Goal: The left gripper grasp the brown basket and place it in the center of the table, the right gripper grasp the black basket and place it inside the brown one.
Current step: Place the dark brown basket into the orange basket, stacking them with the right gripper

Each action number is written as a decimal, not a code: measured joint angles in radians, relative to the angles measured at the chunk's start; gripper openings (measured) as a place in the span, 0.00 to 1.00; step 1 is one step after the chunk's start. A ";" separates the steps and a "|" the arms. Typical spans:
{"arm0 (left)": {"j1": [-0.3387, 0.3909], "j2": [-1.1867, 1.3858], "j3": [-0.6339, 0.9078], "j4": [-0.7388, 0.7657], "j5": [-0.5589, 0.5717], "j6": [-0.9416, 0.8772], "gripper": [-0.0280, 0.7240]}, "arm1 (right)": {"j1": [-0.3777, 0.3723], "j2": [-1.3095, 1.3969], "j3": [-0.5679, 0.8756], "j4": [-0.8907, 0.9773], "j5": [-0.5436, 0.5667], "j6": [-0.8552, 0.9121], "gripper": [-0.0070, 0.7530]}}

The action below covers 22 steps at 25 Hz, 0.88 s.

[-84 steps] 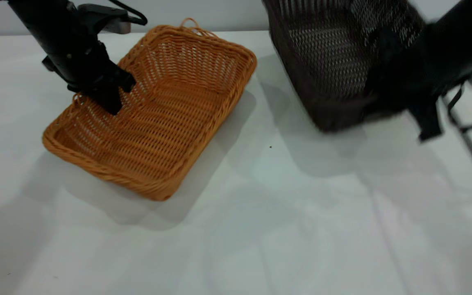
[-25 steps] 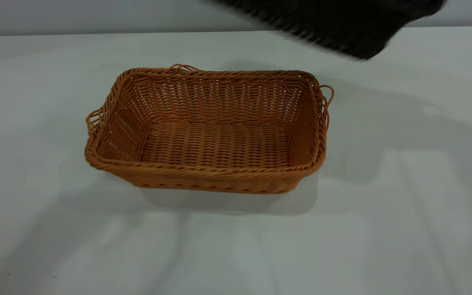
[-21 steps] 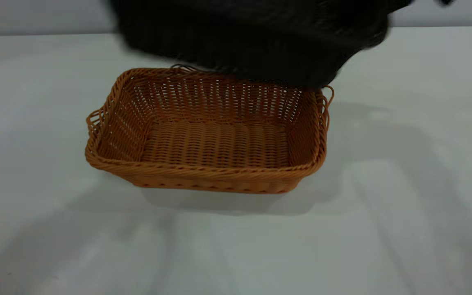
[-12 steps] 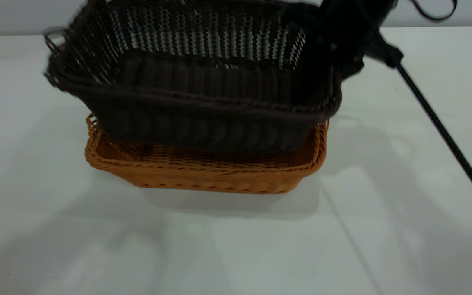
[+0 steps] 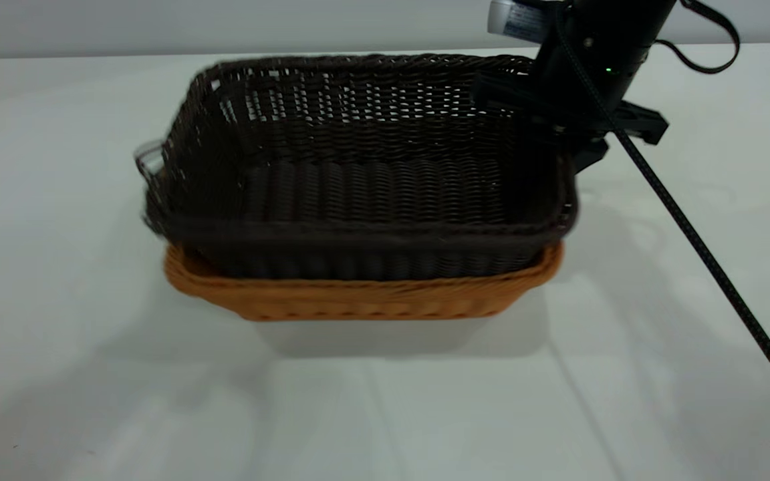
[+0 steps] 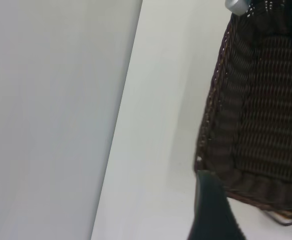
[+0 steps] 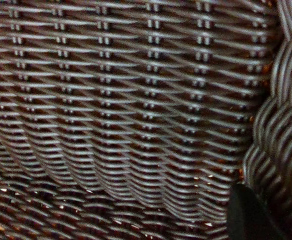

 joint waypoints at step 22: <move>0.000 0.000 0.000 0.000 0.014 -0.001 0.57 | 0.000 -0.149 0.000 -0.140 0.125 -0.059 0.76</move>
